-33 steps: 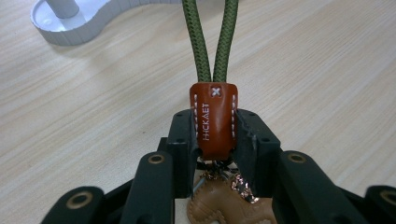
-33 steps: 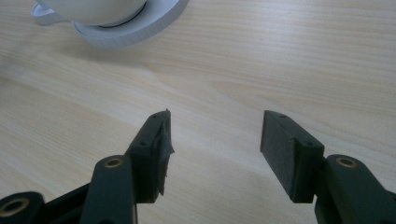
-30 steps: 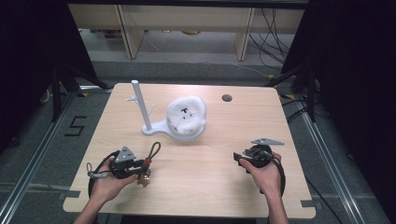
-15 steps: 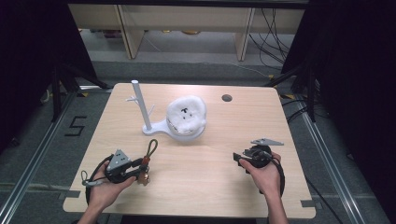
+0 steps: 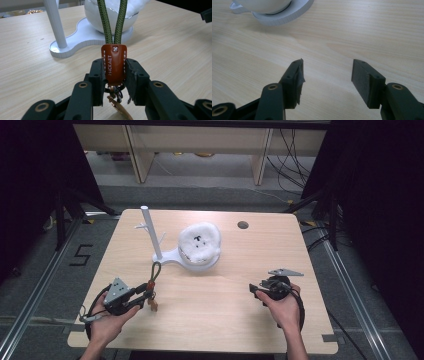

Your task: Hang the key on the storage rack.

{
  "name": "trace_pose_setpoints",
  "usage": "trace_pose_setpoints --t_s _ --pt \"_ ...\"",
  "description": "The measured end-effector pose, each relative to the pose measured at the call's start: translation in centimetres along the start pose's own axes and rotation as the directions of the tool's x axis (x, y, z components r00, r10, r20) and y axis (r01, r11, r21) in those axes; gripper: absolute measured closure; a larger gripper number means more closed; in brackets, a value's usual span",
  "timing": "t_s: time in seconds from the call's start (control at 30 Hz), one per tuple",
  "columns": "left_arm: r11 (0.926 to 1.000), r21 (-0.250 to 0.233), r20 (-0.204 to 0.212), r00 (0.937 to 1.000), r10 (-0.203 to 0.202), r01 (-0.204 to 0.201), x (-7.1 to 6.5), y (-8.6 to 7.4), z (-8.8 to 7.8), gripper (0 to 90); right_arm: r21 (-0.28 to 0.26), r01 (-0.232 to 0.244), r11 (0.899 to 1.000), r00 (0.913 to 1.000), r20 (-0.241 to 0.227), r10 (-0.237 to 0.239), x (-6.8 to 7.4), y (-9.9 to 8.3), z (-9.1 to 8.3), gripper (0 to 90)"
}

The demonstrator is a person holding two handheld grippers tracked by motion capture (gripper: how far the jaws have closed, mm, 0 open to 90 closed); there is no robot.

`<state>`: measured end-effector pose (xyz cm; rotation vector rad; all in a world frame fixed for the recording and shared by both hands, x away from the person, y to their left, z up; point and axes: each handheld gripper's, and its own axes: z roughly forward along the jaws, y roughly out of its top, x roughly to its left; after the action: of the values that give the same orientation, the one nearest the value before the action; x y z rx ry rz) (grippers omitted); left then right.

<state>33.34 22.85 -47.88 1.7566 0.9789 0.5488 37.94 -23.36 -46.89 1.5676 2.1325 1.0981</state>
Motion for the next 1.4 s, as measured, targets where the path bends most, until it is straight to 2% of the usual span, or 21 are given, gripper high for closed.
trace_pose_setpoints --t_s 0.13,0.5,0.57,0.63,0.77,0.9,0.93,1.0,1.03,1.07,1.3,1.37,1.4 --pt "0.9996 -0.029 -0.007 1.0000 -0.006 0.005 0.3 0.4 -0.2 67.9 -0.004 0.006 1.000 1.0000 -0.004 -0.006 0.0 0.0 0.0 44.1" --pt "0.9980 -0.062 -0.039 0.9992 -0.011 0.008 0.9 1.3 -0.7 67.9 -0.001 0.002 1.000 1.0000 -0.002 -0.002 0.0 0.0 0.0 44.1" --pt "0.9975 -0.070 -0.045 0.9989 -0.011 0.008 1.0 1.4 -0.7 67.9 -0.001 0.002 1.000 0.9998 -0.019 -0.002 0.0 -0.1 0.0 44.1" --pt "0.9965 -0.083 -0.044 0.9989 -0.014 0.011 1.2 1.6 -0.7 67.9 0.000 0.017 1.000 0.9998 -0.004 -0.017 0.0 -0.1 0.0 44.1" --pt "0.9953 -0.097 -0.050 0.9987 -0.015 0.010 1.3 1.9 -0.8 67.9 0.002 0.003 1.000 1.0000 -0.003 -0.003 0.1 -0.1 0.2 44.1" --pt "0.9957 -0.092 -0.061 0.9981 -0.007 0.001 1.4 2.2 -0.9 67.9 -0.005 0.012 1.000 0.9998 -0.013 -0.012 0.0 -0.1 0.1 44.1" --pt "0.9945 -0.105 -0.058 0.9983 -0.008 0.002 1.5 2.3 -0.9 67.9 -0.001 0.015 1.000 0.9999 -0.003 -0.015 0.0 -0.1 0.1 44.1" --pt "0.9951 -0.099 -0.064 0.9979 -0.003 -0.003 1.5 2.5 -1.0 67.9 -0.001 0.016 1.000 0.9999 -0.004 -0.016 0.0 -0.1 0.0 44.1" --pt "0.9942 -0.108 -0.064 0.9979 -0.007 0.000 1.5 2.5 -1.0 67.9 -0.004 0.003 1.000 0.9999 -0.011 -0.003 0.1 -0.1 0.1 44.1" --pt "0.9939 -0.110 -0.065 0.9979 -0.007 0.000 1.5 2.6 -1.0 67.9 -0.007 0.005 1.000 1.0000 0.001 -0.005 0.1 -0.1 0.1 44.1" --pt "0.9928 -0.120 -0.082 0.9966 -0.005 -0.005 1.8 3.1 -1.1 67.9 -0.008 0.015 1.000 0.9999 -0.001 -0.015 0.0 -0.1 0.1 44.1" --pt "0.9931 -0.117 -0.084 0.9965 -0.005 -0.005 1.8 3.2 -1.2 67.9 -0.008 0.014 1.000 0.9998 -0.016 -0.014 -0.1 -0.1 0.1 44.1" --pt "0.9918 -0.128 -0.079 0.9969 -0.005 -0.005 1.9 3.2 -1.1 67.9 -0.007 0.018 1.000 0.9998 -0.002 -0.018 -0.1 -0.1 0.1 44.1"
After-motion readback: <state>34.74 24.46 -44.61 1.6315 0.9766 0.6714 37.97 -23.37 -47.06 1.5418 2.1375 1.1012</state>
